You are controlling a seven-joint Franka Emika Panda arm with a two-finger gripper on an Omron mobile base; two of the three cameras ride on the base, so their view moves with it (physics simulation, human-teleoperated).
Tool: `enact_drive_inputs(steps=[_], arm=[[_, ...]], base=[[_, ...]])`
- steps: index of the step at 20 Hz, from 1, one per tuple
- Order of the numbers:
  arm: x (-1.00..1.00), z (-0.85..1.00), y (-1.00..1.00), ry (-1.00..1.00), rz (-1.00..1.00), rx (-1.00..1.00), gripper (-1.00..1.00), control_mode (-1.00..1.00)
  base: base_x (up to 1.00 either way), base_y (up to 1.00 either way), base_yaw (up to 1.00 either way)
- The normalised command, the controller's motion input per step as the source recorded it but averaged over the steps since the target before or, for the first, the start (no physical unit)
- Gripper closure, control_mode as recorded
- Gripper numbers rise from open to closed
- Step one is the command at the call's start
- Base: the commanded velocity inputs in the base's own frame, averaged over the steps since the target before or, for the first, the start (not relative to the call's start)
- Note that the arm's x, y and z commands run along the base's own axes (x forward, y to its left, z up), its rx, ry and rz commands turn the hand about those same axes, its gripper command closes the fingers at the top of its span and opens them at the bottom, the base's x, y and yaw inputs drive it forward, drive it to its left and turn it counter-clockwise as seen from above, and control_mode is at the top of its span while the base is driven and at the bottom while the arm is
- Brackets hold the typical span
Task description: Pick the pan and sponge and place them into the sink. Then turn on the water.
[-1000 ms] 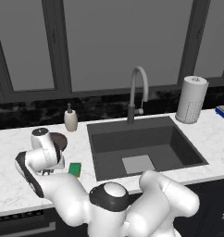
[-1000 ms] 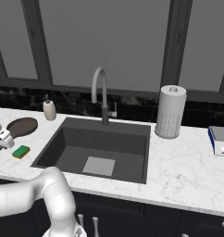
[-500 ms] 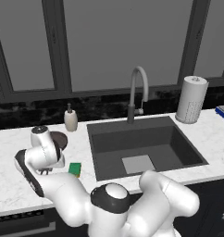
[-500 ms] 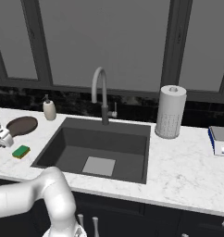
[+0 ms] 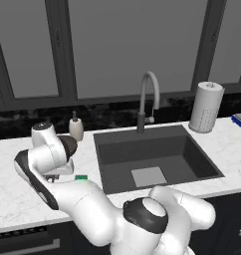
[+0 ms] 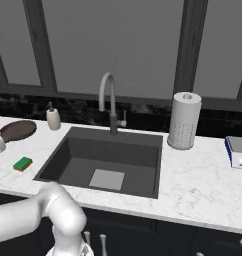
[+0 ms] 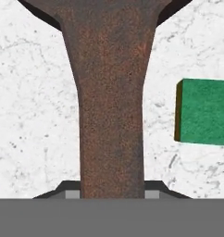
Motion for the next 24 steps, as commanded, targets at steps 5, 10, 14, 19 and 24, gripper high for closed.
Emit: enact_drive_inputs(steps=[5, 10, 14, 19, 24], arm=[[-0.14, 0.51, -0.8, 0.0, -0.06, 0.0, 1.0, -1.0], [0.0, 0.14, -0.99, 0.0, -0.12, 0.0, 1.0, -1.0], [-0.1, 0.0, -1.0, 0.0, -0.18, 0.0, 1.0, -1.0], [-0.33, -0.12, -1.0, 0.0, -0.22, 0.0, 1.0, -1.0], [-0.18, -0.21, -0.95, 0.0, -0.31, 0.0, 1.0, -1.0]], base=[[0.0, 0.0, 0.0], [0.0, 0.0, 0.0], [0.0, 0.0, 0.0], [0.0, 0.0, 0.0], [0.0, 0.0, 0.0]])
